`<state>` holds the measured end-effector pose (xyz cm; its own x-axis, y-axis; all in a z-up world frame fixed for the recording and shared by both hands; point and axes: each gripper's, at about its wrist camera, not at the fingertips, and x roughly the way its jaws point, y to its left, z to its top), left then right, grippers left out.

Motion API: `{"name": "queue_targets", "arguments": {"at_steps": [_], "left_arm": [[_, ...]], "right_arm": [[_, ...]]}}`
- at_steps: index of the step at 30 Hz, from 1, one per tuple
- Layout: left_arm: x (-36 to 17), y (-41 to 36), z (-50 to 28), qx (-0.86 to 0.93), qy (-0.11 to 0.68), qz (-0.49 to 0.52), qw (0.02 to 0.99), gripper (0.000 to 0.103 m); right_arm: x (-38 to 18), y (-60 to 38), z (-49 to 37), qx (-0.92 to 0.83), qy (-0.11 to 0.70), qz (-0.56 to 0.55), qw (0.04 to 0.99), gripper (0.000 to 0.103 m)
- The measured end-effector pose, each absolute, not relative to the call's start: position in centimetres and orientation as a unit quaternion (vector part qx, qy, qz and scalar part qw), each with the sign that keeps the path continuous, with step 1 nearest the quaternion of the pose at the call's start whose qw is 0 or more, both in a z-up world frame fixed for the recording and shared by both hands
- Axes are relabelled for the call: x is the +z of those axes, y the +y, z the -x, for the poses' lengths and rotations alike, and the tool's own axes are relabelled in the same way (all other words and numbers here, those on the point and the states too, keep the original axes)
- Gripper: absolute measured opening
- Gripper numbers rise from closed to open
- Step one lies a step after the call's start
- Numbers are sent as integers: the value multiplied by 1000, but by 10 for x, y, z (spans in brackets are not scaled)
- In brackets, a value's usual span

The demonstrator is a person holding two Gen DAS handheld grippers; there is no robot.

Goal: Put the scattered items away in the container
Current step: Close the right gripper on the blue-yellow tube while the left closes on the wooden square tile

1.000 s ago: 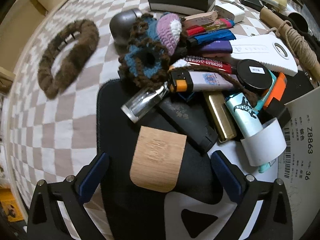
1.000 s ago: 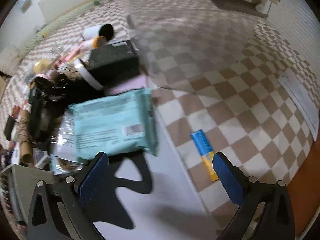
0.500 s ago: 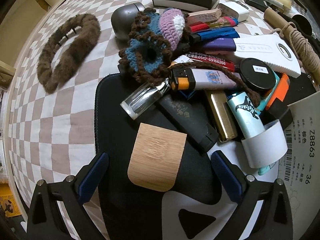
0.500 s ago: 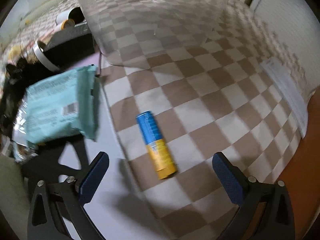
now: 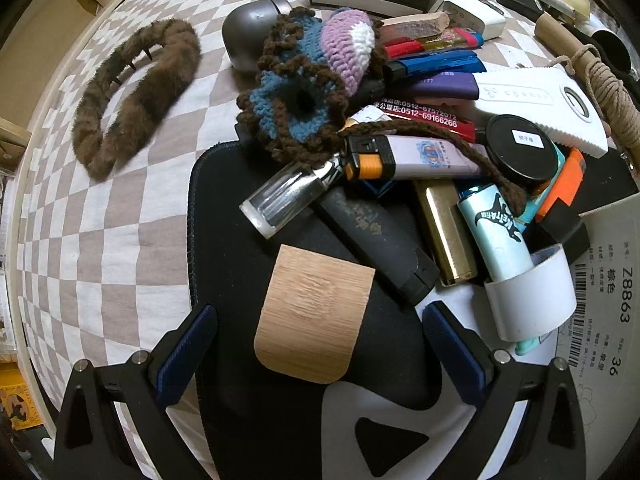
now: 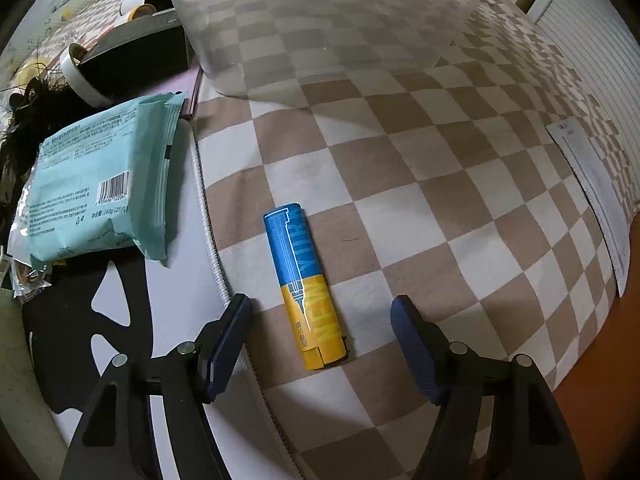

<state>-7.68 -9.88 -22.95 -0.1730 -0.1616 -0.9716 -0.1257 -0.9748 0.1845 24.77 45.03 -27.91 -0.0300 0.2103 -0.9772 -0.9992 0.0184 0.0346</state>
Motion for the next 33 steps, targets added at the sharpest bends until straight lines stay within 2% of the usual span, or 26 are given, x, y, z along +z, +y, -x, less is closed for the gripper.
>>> {"name": "queue_targets", "arguments": {"at_steps": [1,3,5,13,15,18,26,30,33], "left_arm": [[-230,-99,77,-757,-111,-643,12,103],[-230,-98,76,-757,-112,-644,12,103],[-229,-97,76,-757,-112,-644,12,103],[-229,-95,75,-753,-110,-648,10,103],[-228,-95,76,-750,-108,-652,8,103],[-228,-94,78,-744,-109,-659,10,103],[-225,-91,76,-744,-108,-659,7,103],[-222,-84,73,-745,-115,-657,-4,94],[-218,-79,70,-746,-118,-655,-14,82]], "right_arm": [[-278,449,-248,554,457,431,546,67],[-272,446,-244,566,450,431,540,40],[-268,442,-238,572,437,439,537,34],[-262,424,-233,583,418,463,521,31],[-260,420,-232,586,411,468,518,28],[-255,414,-235,588,416,464,515,24],[-234,401,-254,594,449,419,520,23],[-226,396,-258,593,454,413,522,23],[-219,392,-263,590,463,404,524,23]]}}
